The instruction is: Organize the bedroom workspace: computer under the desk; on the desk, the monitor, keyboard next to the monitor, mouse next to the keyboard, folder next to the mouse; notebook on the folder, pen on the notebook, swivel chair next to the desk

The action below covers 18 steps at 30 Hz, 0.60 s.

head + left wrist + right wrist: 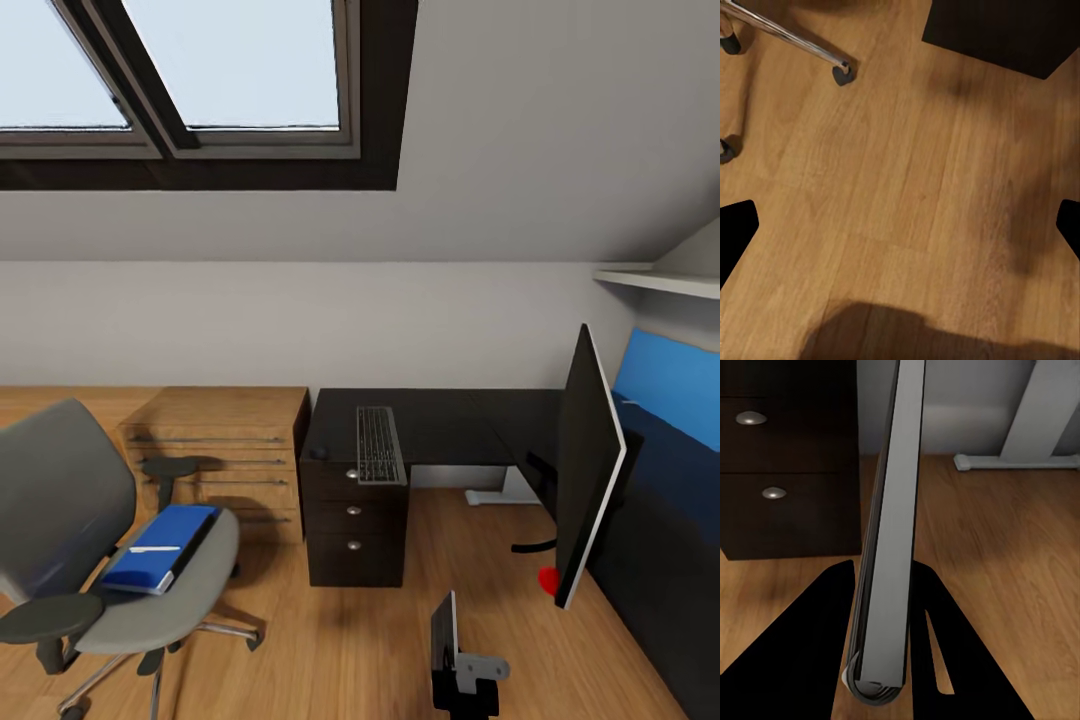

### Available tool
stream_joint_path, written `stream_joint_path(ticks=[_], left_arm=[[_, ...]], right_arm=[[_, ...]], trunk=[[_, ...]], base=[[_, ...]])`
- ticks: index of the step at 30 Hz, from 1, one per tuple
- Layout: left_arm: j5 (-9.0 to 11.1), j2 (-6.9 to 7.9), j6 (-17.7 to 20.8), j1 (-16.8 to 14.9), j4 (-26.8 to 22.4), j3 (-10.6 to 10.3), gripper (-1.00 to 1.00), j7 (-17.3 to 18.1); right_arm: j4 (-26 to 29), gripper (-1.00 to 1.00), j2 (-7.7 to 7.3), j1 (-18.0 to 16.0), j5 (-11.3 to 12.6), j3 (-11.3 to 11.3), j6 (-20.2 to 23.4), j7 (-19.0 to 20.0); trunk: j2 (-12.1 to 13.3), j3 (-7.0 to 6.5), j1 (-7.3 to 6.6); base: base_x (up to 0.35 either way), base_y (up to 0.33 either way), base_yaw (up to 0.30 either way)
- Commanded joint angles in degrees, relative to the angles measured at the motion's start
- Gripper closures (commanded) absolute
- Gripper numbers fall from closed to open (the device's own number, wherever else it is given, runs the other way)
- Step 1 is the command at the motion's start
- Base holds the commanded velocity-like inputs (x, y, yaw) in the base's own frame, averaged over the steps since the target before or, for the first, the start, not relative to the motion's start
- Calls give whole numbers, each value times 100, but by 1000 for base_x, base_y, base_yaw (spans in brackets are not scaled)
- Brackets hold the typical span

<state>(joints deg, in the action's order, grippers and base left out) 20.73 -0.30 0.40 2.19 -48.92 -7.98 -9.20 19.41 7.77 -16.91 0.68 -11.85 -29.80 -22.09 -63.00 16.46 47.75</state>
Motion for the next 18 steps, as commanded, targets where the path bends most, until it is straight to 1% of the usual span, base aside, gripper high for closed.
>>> stream_joint_path(ticks=[1, 18], left_arm=[[54, 4, 4, 1, -12, -19, -100, -39], [54, 3, -3, 1, -12, -19, -100, -45]], right_arm=[[-6, 100, -3, -5, 14, -46, -7, -47], [-7, 100, 6, -5, 29, -46, -31, -50]], trunk=[[37, -13, -22], [719, -318, -395]], base=[[0, 0, 0], [0, 0, 0]])
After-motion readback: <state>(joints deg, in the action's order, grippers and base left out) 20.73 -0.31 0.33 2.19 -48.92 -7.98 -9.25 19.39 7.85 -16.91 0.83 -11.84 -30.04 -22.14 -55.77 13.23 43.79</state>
